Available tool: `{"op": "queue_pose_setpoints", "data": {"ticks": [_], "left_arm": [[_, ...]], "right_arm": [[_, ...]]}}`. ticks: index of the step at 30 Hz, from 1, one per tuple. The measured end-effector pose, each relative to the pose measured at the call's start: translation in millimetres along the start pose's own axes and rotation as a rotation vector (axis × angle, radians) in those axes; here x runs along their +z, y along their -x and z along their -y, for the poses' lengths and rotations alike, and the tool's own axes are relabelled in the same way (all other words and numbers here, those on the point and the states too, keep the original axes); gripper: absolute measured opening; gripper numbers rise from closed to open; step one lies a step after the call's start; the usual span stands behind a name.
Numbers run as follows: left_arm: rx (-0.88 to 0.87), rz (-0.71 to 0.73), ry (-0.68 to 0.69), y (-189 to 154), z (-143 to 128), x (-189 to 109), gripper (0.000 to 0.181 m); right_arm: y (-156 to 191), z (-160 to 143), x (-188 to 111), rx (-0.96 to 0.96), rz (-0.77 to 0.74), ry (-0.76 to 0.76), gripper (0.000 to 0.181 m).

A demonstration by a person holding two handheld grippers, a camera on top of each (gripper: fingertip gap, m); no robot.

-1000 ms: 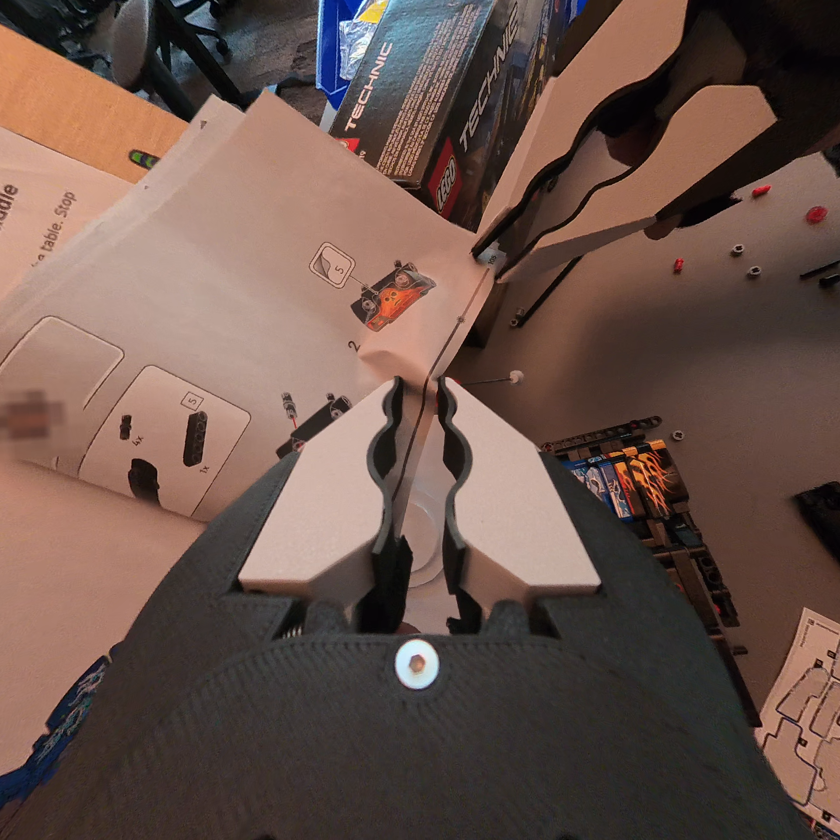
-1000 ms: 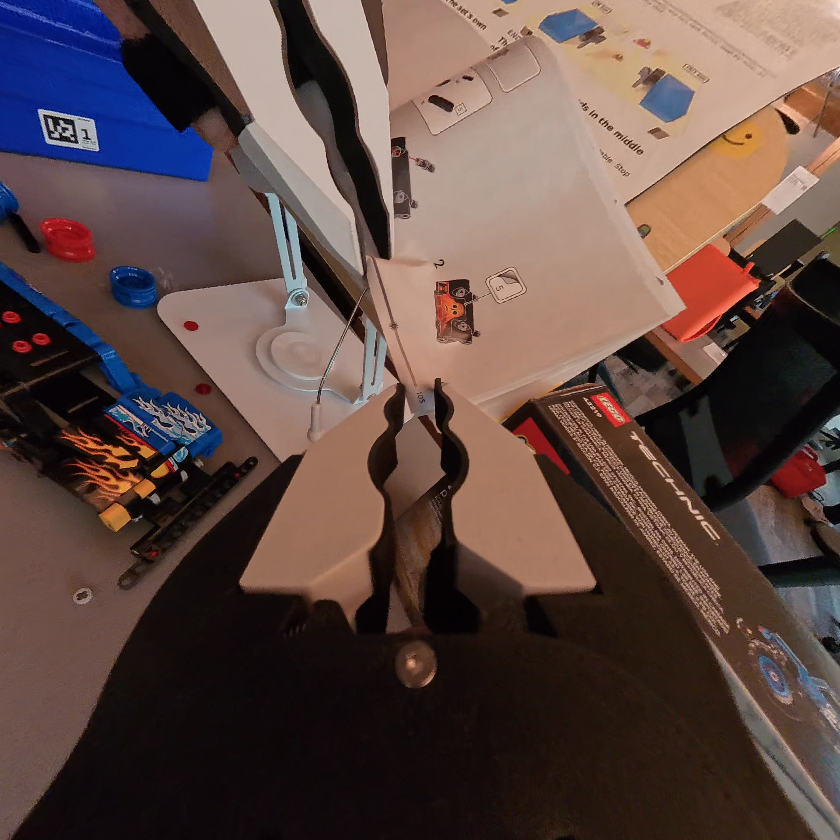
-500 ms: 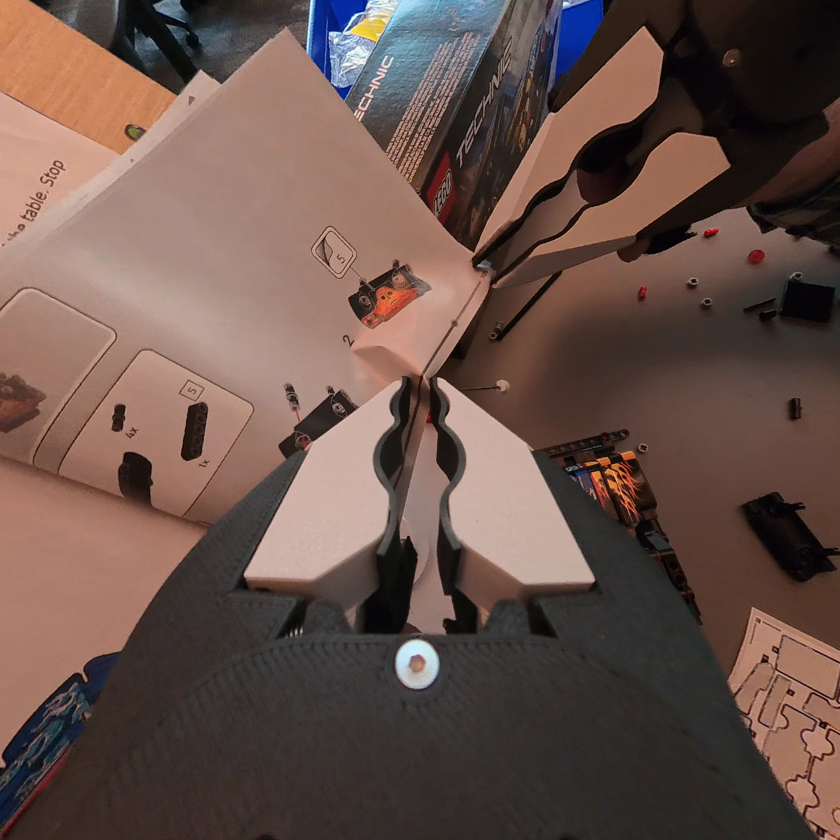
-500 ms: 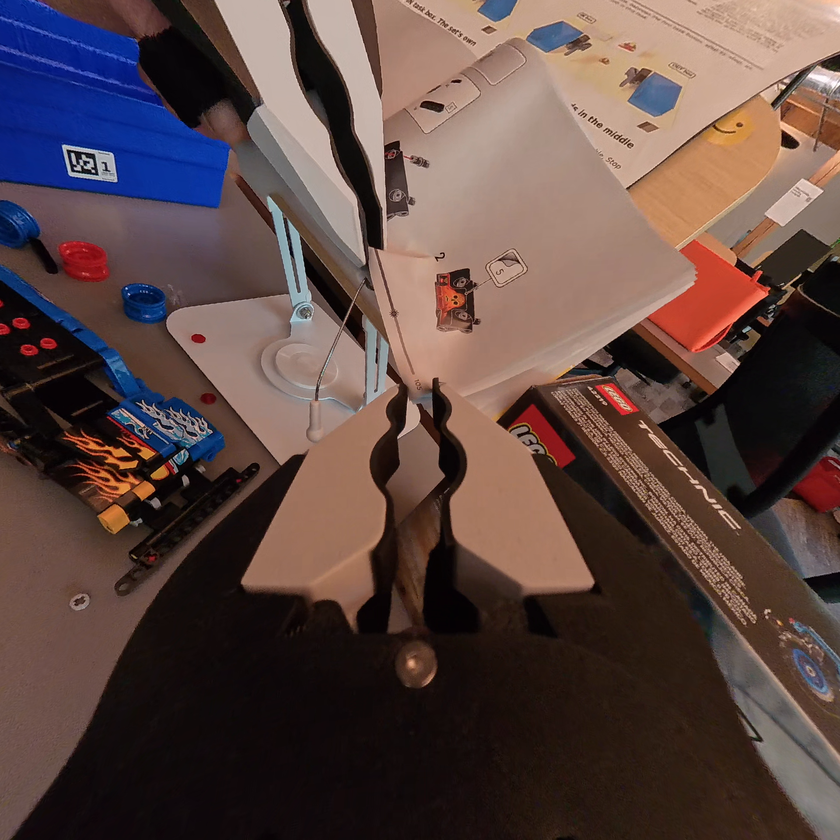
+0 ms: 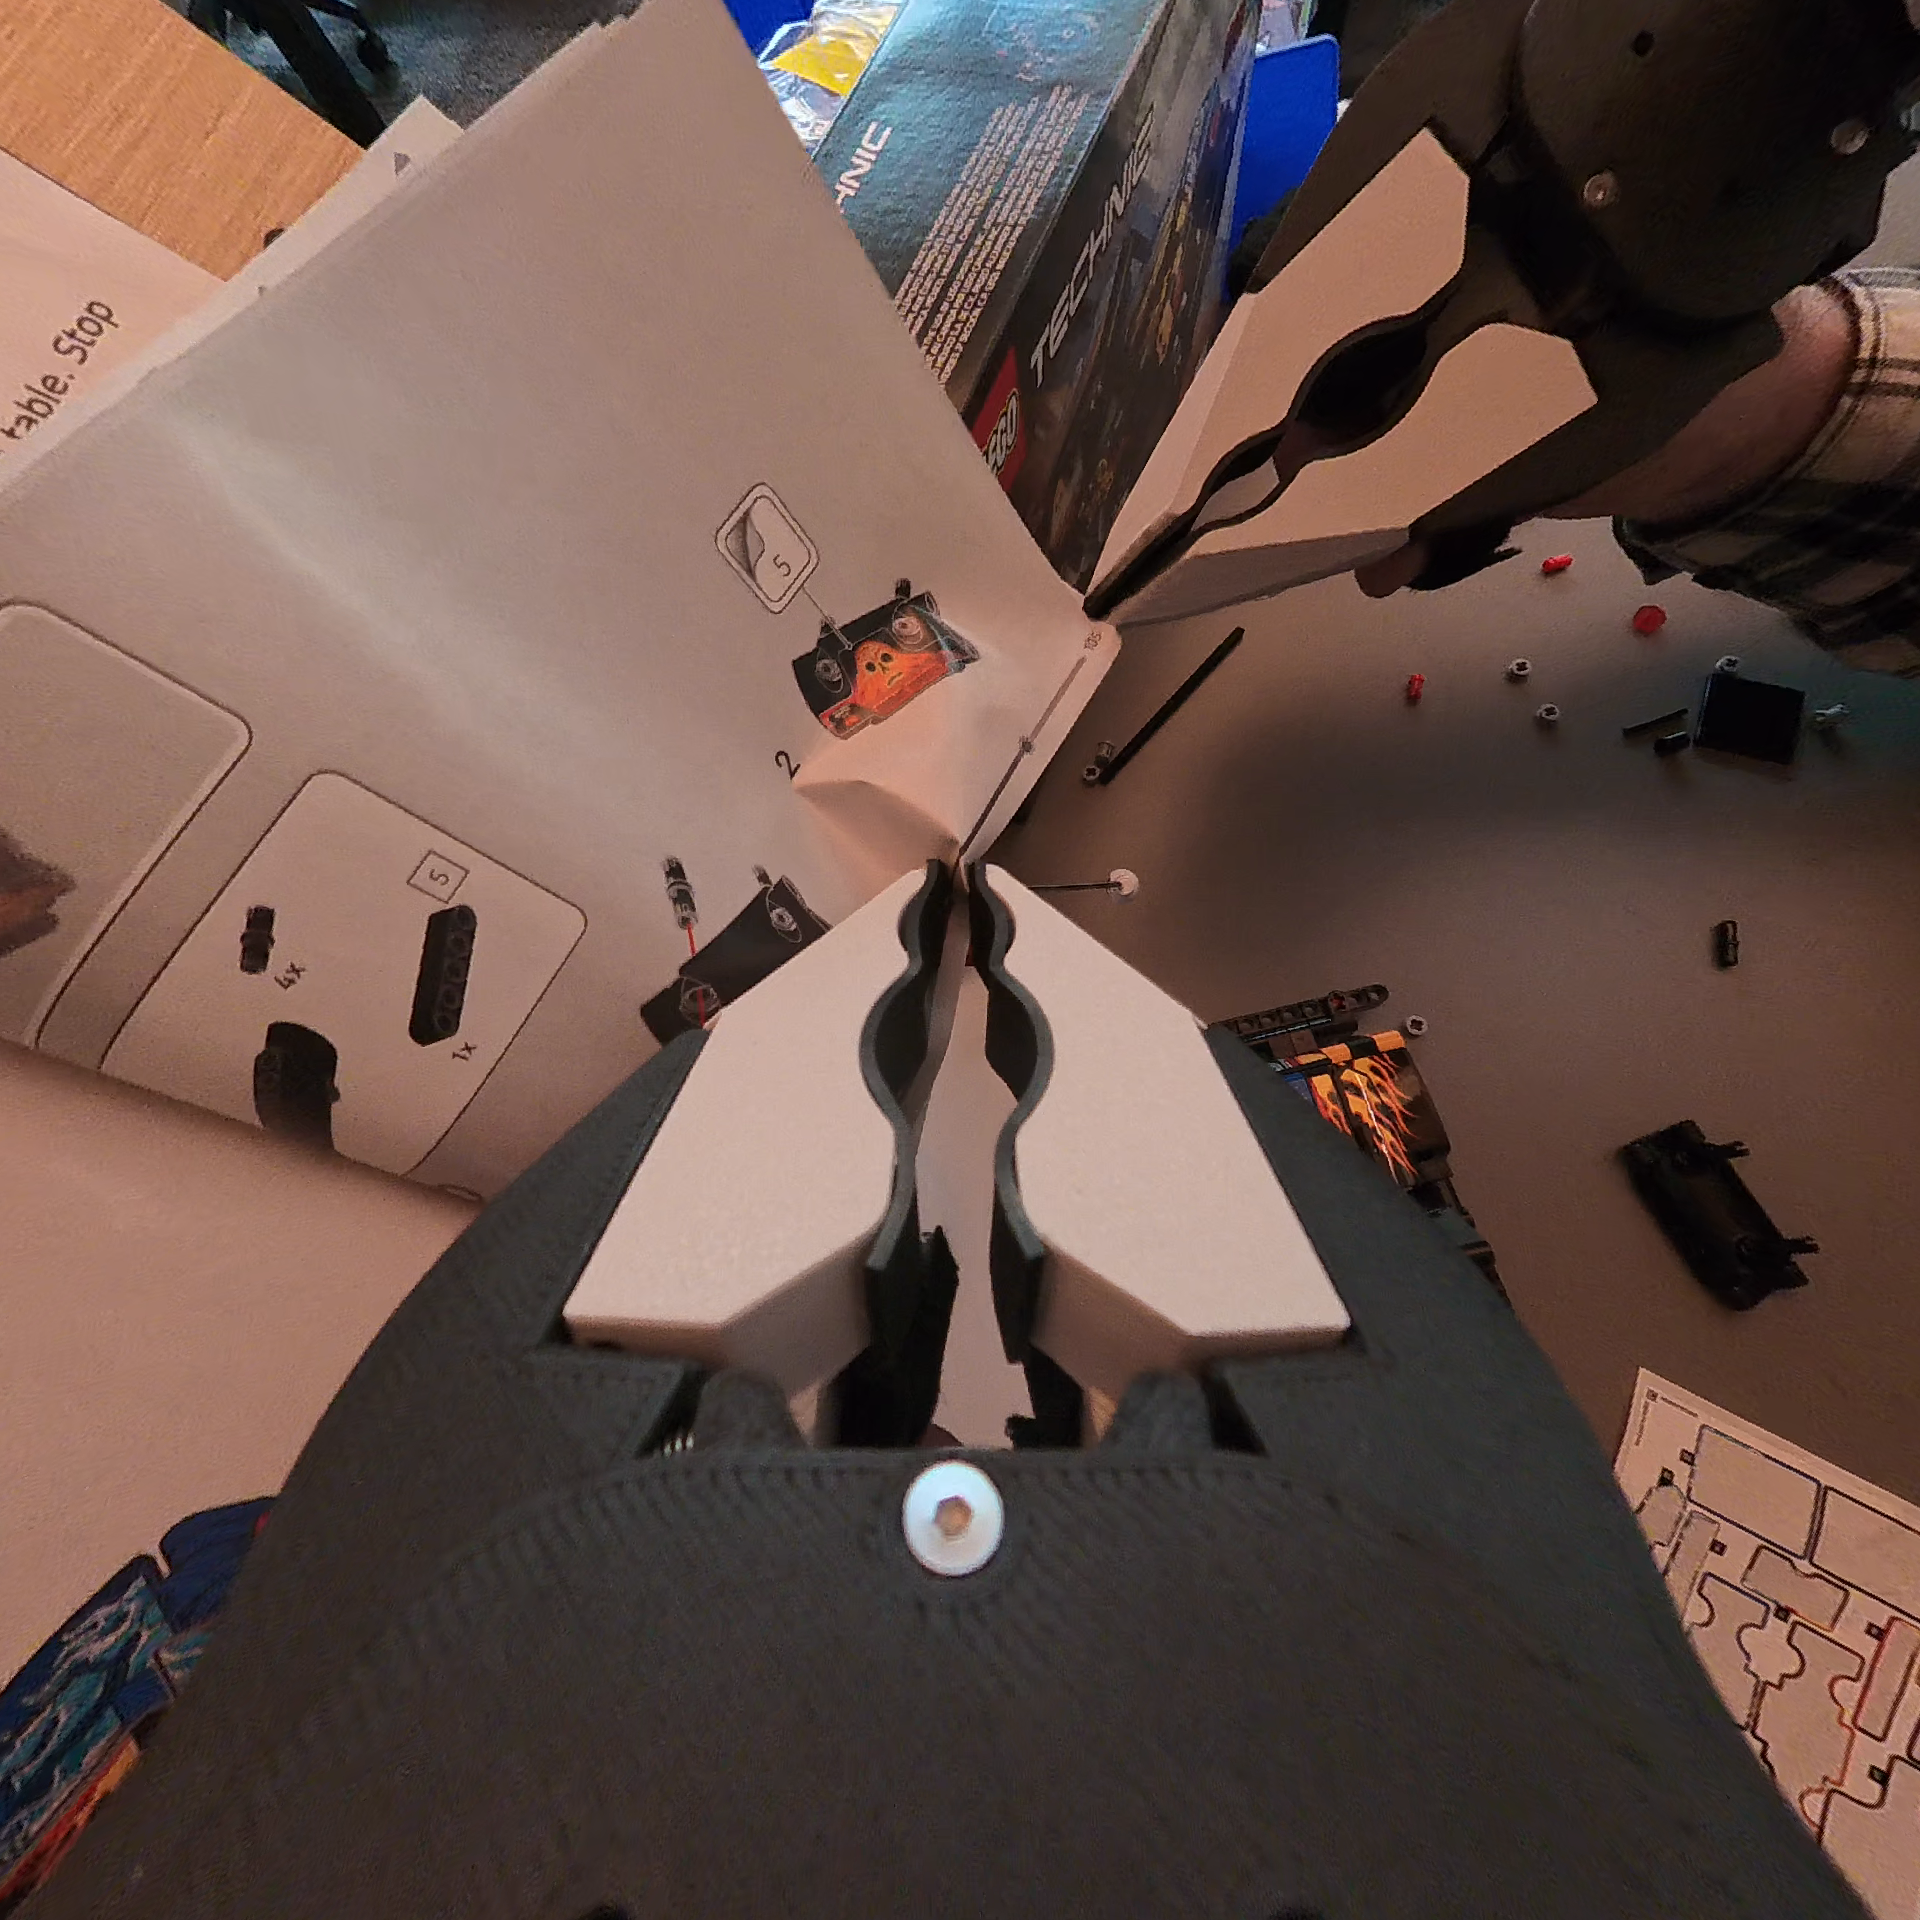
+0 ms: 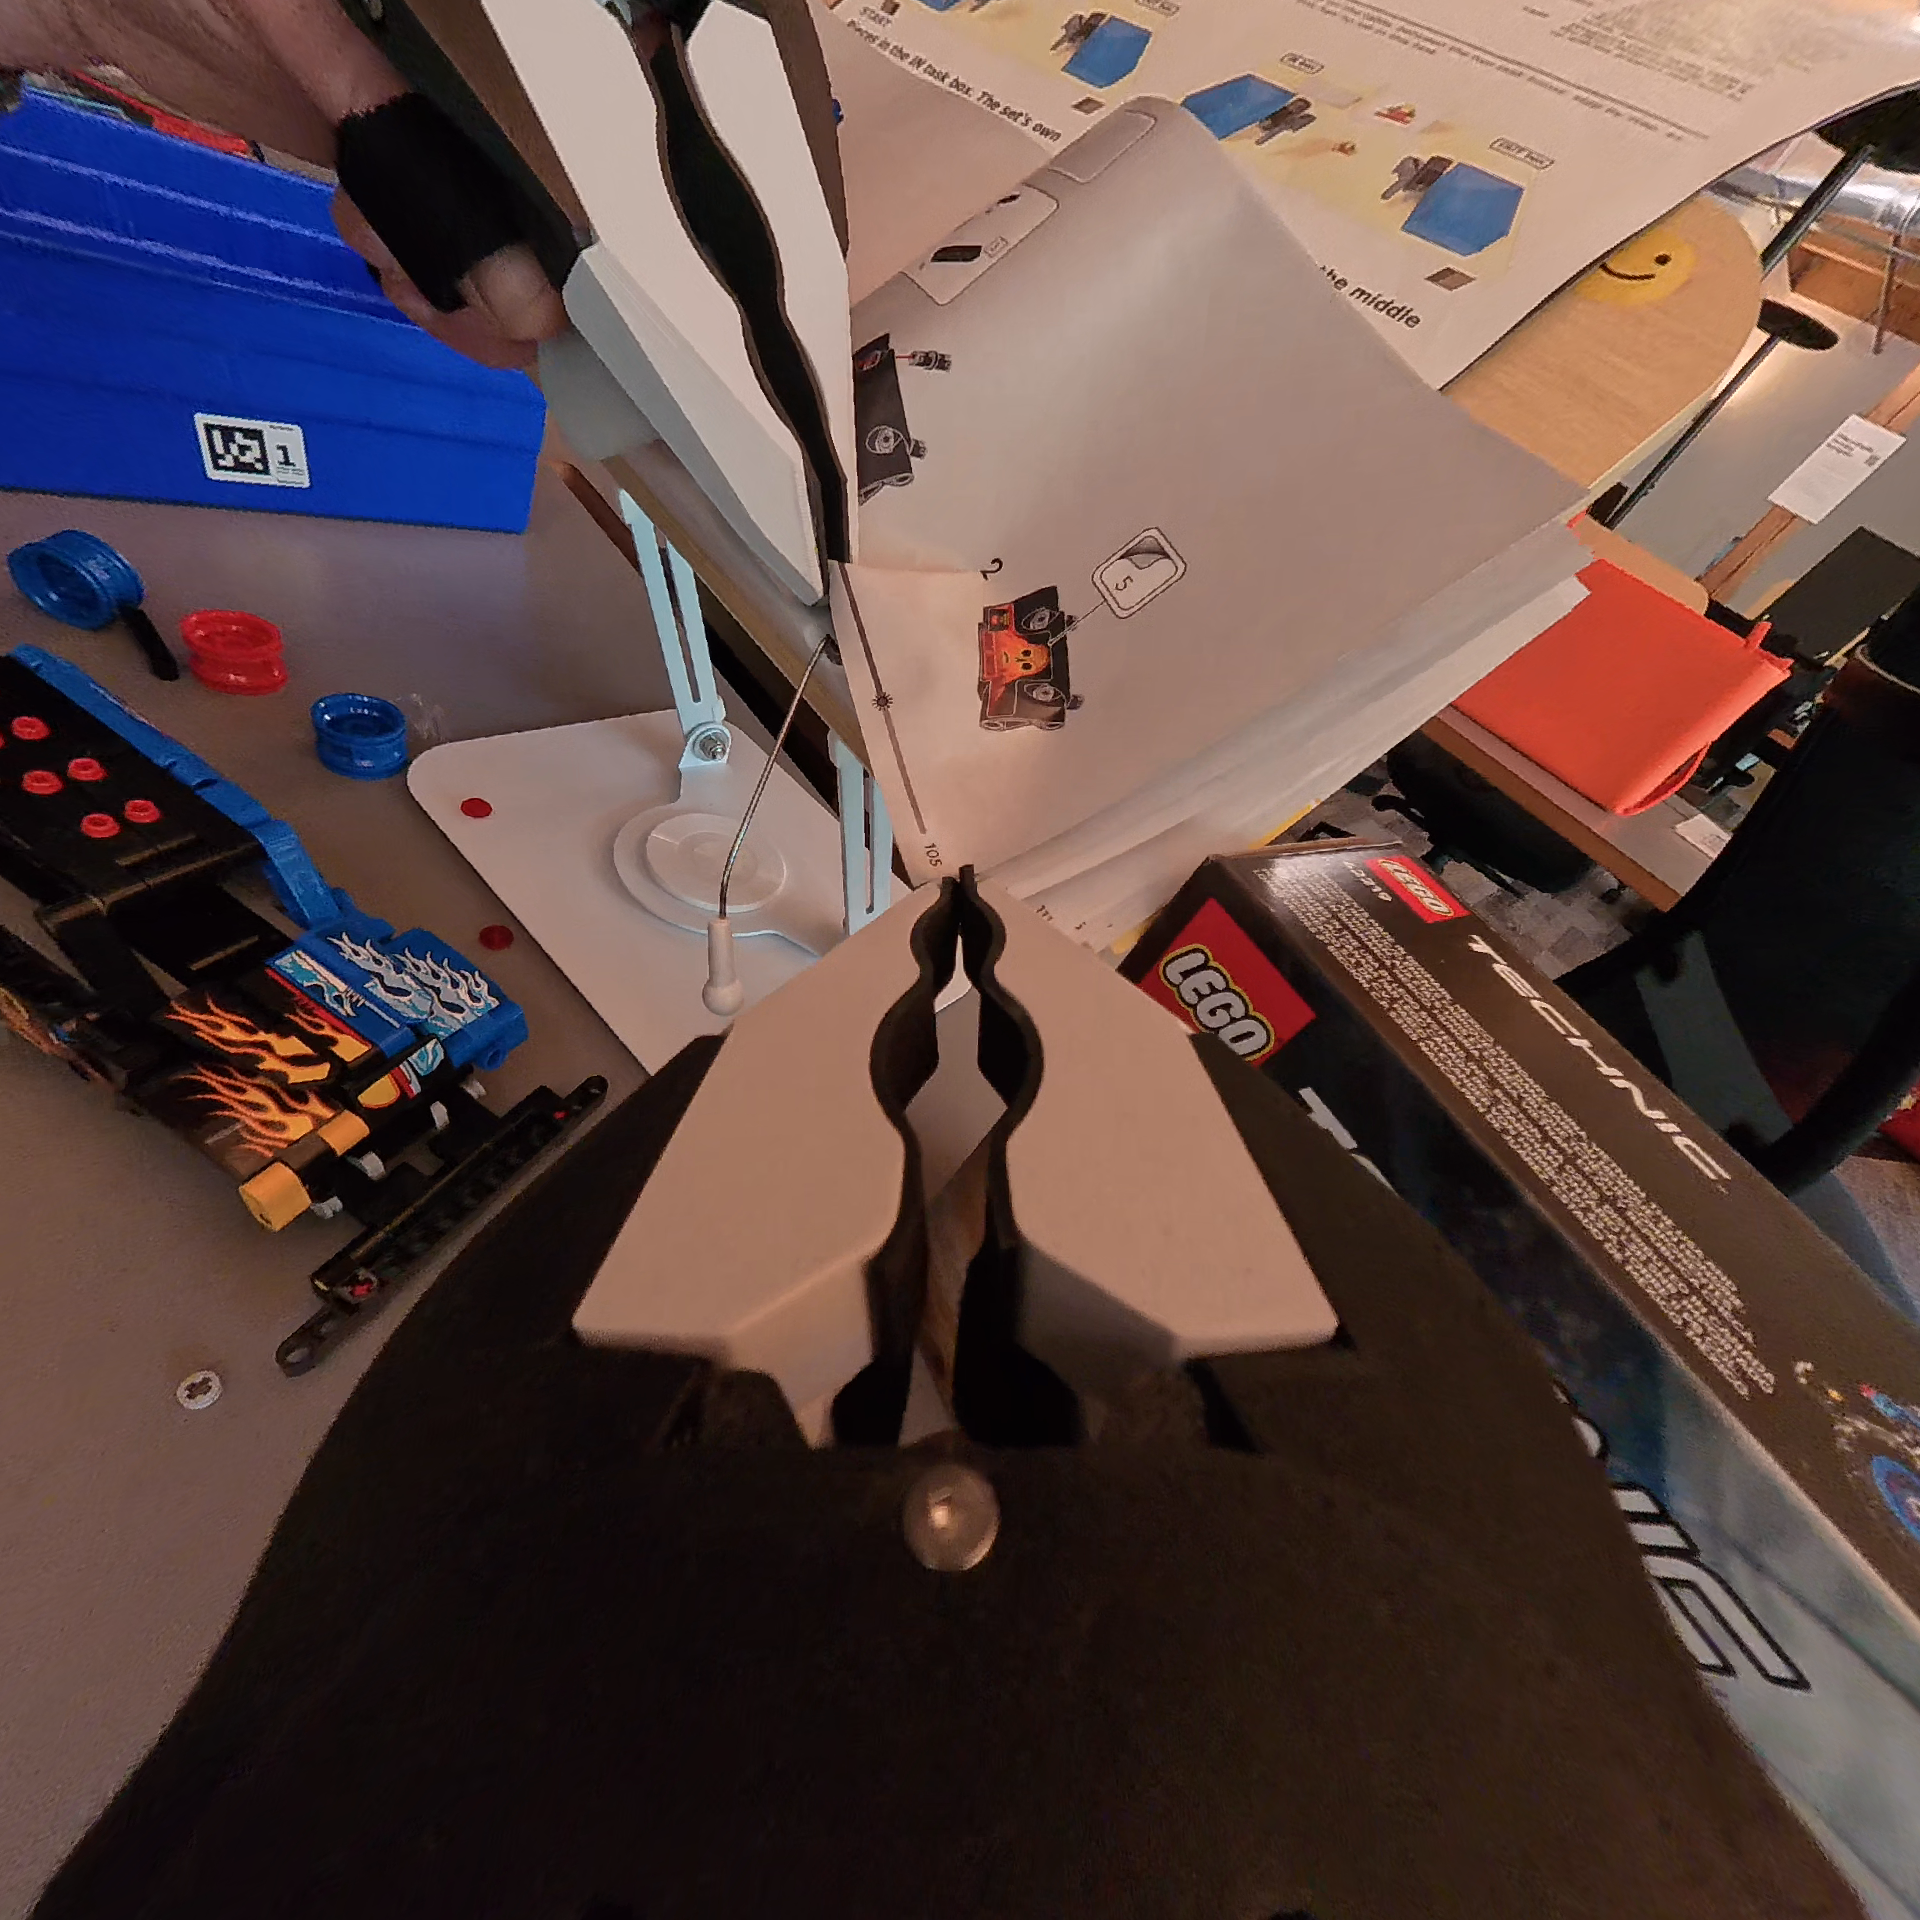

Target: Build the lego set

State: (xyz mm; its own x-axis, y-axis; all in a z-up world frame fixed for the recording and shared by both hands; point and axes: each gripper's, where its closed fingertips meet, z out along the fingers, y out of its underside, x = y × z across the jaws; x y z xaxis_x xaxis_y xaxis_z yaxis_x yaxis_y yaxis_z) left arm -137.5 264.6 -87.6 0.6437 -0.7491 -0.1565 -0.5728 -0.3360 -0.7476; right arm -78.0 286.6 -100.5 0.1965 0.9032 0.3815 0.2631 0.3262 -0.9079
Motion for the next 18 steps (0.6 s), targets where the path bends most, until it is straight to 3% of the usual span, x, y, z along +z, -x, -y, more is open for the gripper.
{"op": "queue_pose_setpoints", "data": {"ticks": [1, 11, 18], "left_arm": [[0.000, -0.001, 0.001, 0, 0, 0, 0.003], [0.025, 0.018, -0.049, -4, 2, -8, 0.000], [0.008, 0.107, -0.172, -5, 7, -31, 0.000]], "right_arm": [[0, 0, 0, -0.002, 0.001, 0.001, 0.000], [2, -3, 3, -0.003, -0.004, 0.015, 0.000], [-1, -5, 3, 0.012, -0.013, 0.023, 0.000]]}}
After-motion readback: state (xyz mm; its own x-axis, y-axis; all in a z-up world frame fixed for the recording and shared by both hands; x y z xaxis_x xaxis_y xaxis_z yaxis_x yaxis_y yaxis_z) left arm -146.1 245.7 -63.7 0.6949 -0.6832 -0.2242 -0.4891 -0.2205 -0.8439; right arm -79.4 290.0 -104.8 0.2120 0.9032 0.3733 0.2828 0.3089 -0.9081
